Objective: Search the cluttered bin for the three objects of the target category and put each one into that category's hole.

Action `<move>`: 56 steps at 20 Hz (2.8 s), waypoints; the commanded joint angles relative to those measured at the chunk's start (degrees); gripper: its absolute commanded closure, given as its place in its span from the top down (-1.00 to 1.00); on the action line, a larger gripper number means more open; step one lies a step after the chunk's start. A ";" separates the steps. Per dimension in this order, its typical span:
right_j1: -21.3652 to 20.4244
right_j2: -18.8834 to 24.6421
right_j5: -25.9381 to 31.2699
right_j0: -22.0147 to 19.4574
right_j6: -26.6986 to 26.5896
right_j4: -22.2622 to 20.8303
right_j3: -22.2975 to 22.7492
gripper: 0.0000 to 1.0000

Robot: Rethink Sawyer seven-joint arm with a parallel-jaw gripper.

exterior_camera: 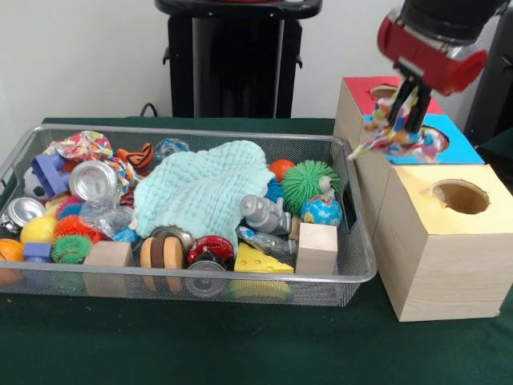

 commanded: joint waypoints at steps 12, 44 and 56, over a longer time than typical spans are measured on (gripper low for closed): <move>5.58 -2.89 7.77 4.79 13.76 4.73 -7.11 -1.00; 18.10 -11.65 -8.17 12.87 16.48 8.81 -7.59 -1.00; 30.94 -16.99 -22.08 12.09 15.44 7.37 -15.84 -1.00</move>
